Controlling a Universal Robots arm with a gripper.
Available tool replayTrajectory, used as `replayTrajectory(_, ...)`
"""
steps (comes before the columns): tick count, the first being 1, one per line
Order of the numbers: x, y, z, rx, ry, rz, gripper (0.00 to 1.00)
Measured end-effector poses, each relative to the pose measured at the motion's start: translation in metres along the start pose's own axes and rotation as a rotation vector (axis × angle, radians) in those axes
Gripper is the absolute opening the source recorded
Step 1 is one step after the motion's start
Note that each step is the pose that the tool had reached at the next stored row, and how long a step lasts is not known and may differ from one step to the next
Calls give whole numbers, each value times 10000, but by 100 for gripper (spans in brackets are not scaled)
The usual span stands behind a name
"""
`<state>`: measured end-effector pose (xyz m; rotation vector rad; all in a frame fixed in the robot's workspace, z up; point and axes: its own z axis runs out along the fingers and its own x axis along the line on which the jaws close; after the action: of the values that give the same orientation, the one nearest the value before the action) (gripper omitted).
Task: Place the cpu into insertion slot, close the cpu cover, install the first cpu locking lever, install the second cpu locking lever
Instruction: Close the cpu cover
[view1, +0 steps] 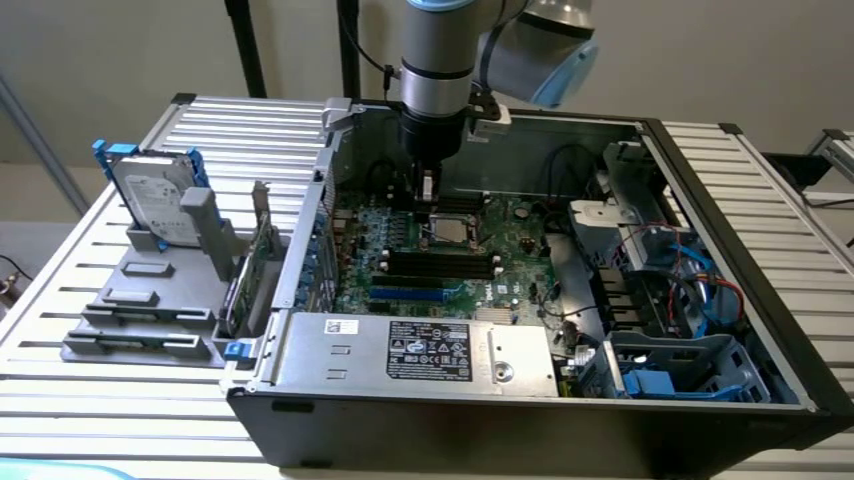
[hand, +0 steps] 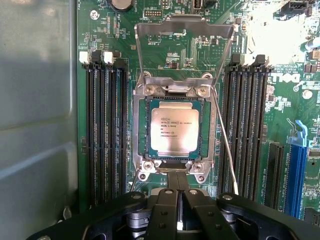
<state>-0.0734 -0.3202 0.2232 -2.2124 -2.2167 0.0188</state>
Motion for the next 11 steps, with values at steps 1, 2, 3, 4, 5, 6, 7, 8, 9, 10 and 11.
replayTrajectory(1,0,0,0,0,0,0,11)
replayTrajectory(2,0,0,0,0,0,0,11)
replayTrajectory(3,0,1,0,0,0,-1,11)
replayTrajectory(4,-1,15,0,6,1,-1,11)
replayTrajectory(5,-6,46,-2,21,-1,1,11)
replayTrajectory(6,-10,79,-4,37,0,0,11)
replayTrajectory(7,-14,114,-8,53,-1,0,11)
replayTrajectory(8,-18,152,-15,69,-2,0,11)
replayTrajectory(9,-21,192,-25,90,0,-1,11)
replayTrajectory(10,-24,230,-40,114,0,0,11)
replayTrajectory(11,-28,268,-57,135,0,-1,11)
